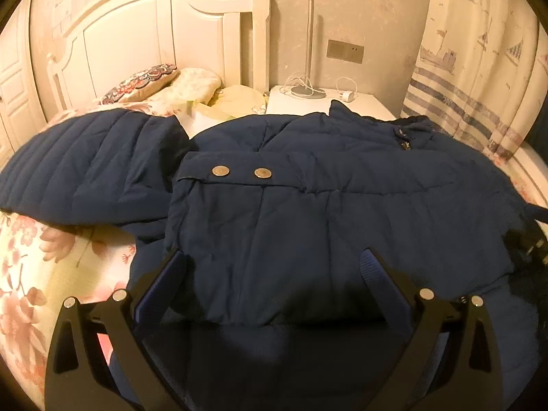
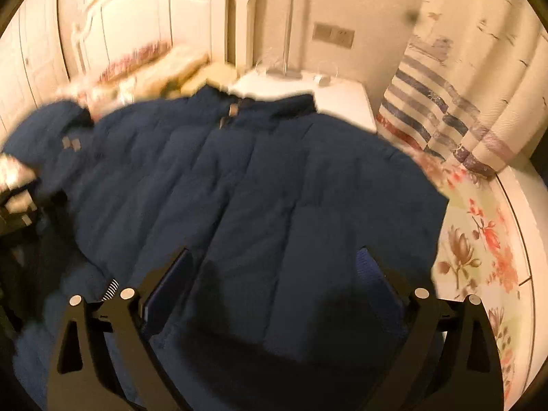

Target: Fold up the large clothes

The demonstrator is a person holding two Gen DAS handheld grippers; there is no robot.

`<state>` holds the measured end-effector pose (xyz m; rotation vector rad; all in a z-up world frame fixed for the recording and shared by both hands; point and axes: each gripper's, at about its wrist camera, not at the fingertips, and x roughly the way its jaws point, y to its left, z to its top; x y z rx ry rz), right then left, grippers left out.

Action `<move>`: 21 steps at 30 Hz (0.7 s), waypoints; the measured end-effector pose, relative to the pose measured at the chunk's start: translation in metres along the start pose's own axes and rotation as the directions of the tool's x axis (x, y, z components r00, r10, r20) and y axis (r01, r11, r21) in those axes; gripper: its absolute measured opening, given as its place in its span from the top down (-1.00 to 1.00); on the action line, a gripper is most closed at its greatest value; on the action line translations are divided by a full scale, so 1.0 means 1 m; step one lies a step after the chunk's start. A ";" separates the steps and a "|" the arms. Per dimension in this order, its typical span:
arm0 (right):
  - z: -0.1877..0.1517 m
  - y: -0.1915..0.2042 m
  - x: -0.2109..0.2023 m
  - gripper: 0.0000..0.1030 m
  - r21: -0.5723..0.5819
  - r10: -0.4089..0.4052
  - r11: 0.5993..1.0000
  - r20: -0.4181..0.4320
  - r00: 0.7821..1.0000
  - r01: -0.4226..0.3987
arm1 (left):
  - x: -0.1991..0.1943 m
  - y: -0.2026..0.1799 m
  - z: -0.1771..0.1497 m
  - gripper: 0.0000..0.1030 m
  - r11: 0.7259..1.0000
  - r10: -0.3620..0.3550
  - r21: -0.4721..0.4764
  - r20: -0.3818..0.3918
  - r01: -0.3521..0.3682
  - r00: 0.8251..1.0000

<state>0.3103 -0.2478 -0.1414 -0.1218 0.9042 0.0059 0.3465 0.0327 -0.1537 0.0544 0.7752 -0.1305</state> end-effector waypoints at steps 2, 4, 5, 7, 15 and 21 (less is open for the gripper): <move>-0.007 0.003 0.018 -0.84 0.011 -0.013 1.000 -0.050 0.999 0.014 | 0.000 -0.003 0.000 -0.95 1.000 0.016 0.014 0.000 -0.016 1.000; -0.009 -0.002 0.020 -0.86 0.045 -0.005 0.999 -0.052 0.999 0.007 | -0.001 -0.004 0.000 -0.95 0.999 0.029 0.025 0.001 -0.029 1.000; -0.008 -0.005 0.018 -0.86 0.054 -0.007 0.998 -0.052 0.999 0.010 | -0.001 -0.005 0.000 -0.95 0.999 0.034 0.029 0.002 -0.034 0.999; -0.010 -0.004 0.006 -0.86 0.078 0.002 0.997 -0.028 1.000 0.000 | -0.001 -0.005 0.000 -0.95 0.999 0.041 0.034 0.003 -0.041 0.999; -0.020 0.015 0.015 -0.91 0.057 -0.025 0.998 -0.040 0.999 0.027 | 0.000 -0.007 -0.001 -0.95 0.997 0.058 0.054 -0.001 -0.058 0.998; -0.022 0.011 0.018 -0.91 0.094 -0.009 0.996 -0.040 0.999 0.013 | -0.004 -0.005 -0.001 -0.95 0.998 0.045 0.036 0.003 -0.045 0.999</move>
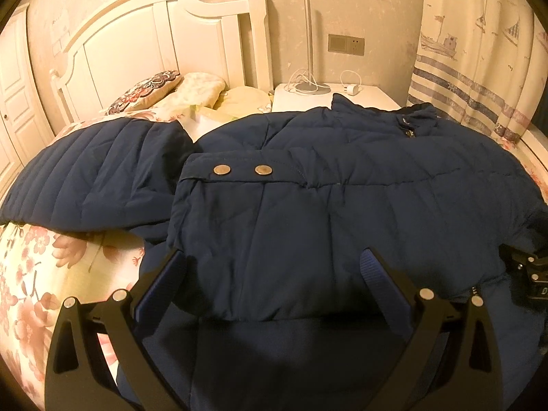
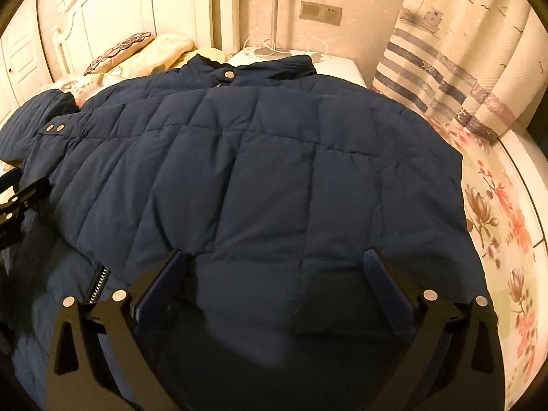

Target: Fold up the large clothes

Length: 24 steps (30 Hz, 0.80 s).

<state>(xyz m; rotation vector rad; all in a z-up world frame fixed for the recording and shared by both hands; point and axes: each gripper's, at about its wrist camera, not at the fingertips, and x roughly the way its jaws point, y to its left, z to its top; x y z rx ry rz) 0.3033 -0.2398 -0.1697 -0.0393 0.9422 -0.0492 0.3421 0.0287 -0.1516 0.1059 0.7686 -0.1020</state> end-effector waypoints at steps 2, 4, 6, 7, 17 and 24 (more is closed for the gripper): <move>0.001 0.002 0.001 -0.91 -0.014 -0.012 1.000 -0.006 1.000 0.012 | -0.011 0.017 0.002 -0.95 0.996 -0.044 -0.070 0.037 0.047 0.998; -0.002 0.008 -0.003 -0.91 -0.040 -0.054 0.998 0.018 0.998 0.055 | -0.026 0.052 0.007 -0.95 0.972 -0.058 -0.222 0.090 0.077 0.994; -0.004 0.015 -0.008 -0.91 -0.067 -0.106 0.992 0.052 0.993 0.109 | -0.039 0.096 0.009 -0.95 0.913 -0.048 -0.398 0.124 0.094 0.991; -0.005 0.018 -0.009 -0.91 -0.080 -0.128 0.988 0.065 0.990 0.133 | -0.041 0.112 0.008 -0.95 0.885 -0.048 -0.455 0.127 0.101 0.991; -0.008 0.029 -0.013 -0.91 -0.134 -0.218 0.963 0.125 0.968 0.234 | -0.055 0.289 -0.012 -0.95 0.660 0.159 -0.745 0.012 -0.097 0.987; -0.012 0.036 -0.016 -0.91 -0.149 -0.250 0.951 0.149 0.957 0.271 | -0.045 0.357 -0.023 -0.95 0.606 0.111 -0.796 0.062 -0.018 0.992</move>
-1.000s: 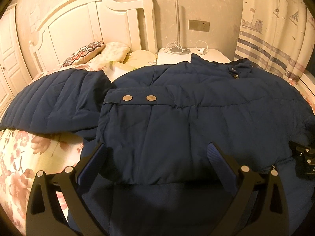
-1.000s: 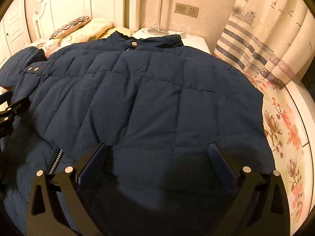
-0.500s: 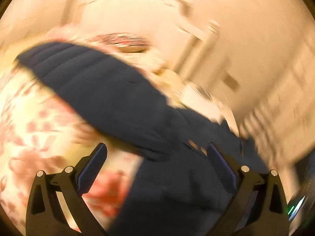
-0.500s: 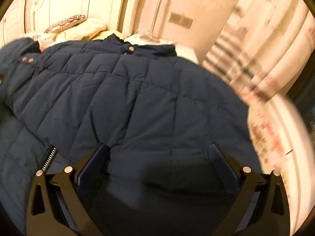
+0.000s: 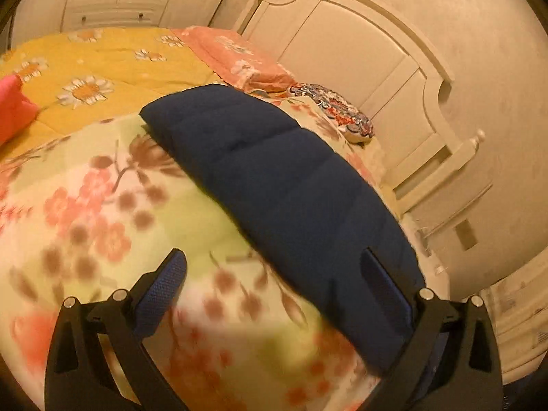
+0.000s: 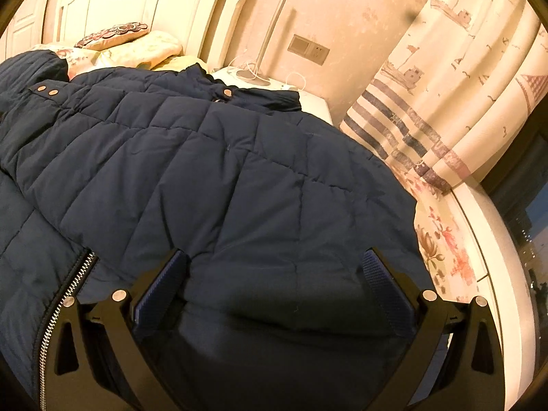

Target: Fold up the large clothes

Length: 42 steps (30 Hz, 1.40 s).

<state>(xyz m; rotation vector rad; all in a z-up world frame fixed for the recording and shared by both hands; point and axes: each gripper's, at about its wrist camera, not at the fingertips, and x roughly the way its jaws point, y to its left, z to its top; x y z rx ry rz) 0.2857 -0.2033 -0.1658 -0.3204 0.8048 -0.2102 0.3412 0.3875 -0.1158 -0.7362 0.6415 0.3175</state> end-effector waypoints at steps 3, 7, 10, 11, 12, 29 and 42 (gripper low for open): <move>-0.002 0.001 -0.007 -0.91 0.006 -0.036 0.999 0.037 0.999 0.035 | 0.004 0.013 0.009 -0.95 0.996 -0.064 -0.060 0.003 0.064 0.998; -0.002 0.003 -0.009 -0.91 -0.005 -0.053 0.999 0.052 0.997 0.054 | 0.020 0.018 0.028 -0.95 0.986 -0.112 -0.122 0.006 0.112 0.994; -0.002 0.003 -0.009 -0.91 -0.010 -0.051 0.999 0.051 0.997 0.051 | 0.033 0.018 0.041 -0.95 0.978 -0.128 -0.165 0.006 0.127 0.992; -0.001 0.003 -0.008 -0.91 -0.007 -0.046 0.999 0.047 0.998 0.046 | 0.036 0.019 0.045 -0.93 0.974 -0.135 -0.183 0.005 0.134 0.991; -0.001 0.001 -0.007 -0.91 -0.002 -0.038 0.999 0.043 0.998 0.038 | 0.038 0.020 0.048 -0.90 0.967 -0.146 -0.211 0.011 0.145 0.989; -0.001 -0.005 -0.007 -0.91 0.047 -0.014 0.999 0.056 0.998 0.012 | -0.059 -0.099 0.012 0.90 0.815 -0.577 0.081 0.012 0.574 0.817; -0.038 -0.130 -0.009 -0.91 0.656 0.095 0.719 0.236 0.967 -0.231 | -0.026 -0.332 -0.314 -0.25 0.583 -0.306 0.570 -0.505 0.578 0.807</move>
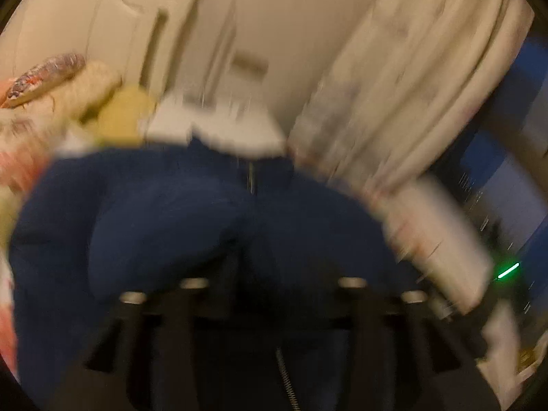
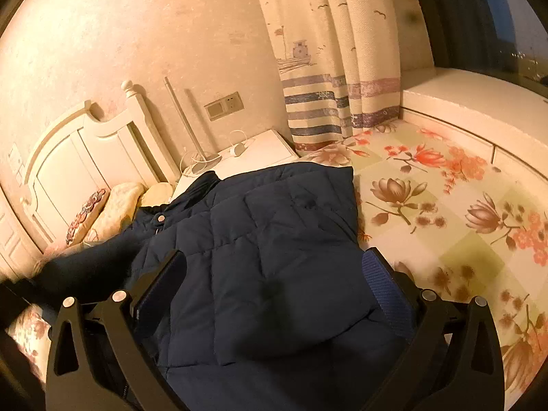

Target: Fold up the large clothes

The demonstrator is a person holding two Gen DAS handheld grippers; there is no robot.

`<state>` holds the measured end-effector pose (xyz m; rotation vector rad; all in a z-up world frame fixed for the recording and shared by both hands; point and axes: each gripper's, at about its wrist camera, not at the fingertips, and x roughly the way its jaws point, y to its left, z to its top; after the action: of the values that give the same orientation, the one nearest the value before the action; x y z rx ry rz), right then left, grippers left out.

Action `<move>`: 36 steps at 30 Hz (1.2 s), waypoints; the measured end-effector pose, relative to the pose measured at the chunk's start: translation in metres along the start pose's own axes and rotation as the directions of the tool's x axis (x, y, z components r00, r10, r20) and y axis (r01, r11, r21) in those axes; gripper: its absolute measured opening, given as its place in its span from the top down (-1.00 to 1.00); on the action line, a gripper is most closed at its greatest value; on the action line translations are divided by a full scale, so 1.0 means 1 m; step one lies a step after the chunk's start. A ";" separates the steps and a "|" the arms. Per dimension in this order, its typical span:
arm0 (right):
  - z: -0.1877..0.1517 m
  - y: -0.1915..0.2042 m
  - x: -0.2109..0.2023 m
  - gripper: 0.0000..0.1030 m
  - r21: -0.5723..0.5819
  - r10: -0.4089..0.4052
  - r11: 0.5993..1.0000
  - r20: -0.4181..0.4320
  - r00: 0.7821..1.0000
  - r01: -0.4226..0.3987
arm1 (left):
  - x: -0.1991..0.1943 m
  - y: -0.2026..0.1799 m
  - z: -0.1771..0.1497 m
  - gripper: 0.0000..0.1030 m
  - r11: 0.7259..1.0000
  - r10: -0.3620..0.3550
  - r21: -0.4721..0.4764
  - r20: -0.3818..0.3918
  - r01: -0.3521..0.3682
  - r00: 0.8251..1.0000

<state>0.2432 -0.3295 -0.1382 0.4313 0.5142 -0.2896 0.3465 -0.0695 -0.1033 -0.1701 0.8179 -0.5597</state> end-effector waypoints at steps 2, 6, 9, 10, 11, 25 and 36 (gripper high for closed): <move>0.003 0.000 0.000 -0.91 -0.030 -0.002 1.000 -0.002 1.000 0.002 | 0.025 -0.023 -0.019 -0.49 0.988 0.093 0.132 -0.066 -0.084 0.993; 0.002 0.006 0.003 -0.91 -0.073 0.000 0.997 -0.004 1.000 -0.001 | 0.025 -0.064 -0.051 -0.59 0.844 0.319 0.453 0.010 -0.289 0.948; 0.002 0.001 0.004 -0.91 -0.037 0.015 0.999 -0.008 1.000 -0.015 | -0.040 -0.071 -0.061 -0.59 0.849 0.256 0.428 0.183 -0.311 0.949; 0.001 0.001 0.003 -0.91 -0.029 0.018 0.999 -0.009 1.000 -0.018 | -0.060 -0.070 -0.061 -0.59 0.869 0.219 0.394 0.234 -0.298 0.947; 0.001 -0.001 0.003 -0.91 -0.020 0.021 1.000 -0.009 1.000 -0.021 | -0.087 -0.062 -0.062 -0.68 0.897 0.184 0.336 0.307 -0.288 0.934; -0.012 0.039 0.005 -0.91 -0.231 0.013 0.973 -0.036 0.999 -0.021 | -0.067 0.111 -0.057 -0.59 0.745 0.649 -0.216 0.015 -0.631 0.761; -0.073 0.156 -0.019 -0.90 -0.755 0.065 0.656 0.043 0.997 -0.010 | -0.056 0.120 -0.063 -0.71 0.751 0.642 -0.184 -0.022 -0.634 0.767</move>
<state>0.2554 -0.1568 -0.1351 -0.3962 0.5130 -0.0252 0.3183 0.0657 -0.1529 -0.0569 0.8244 0.1754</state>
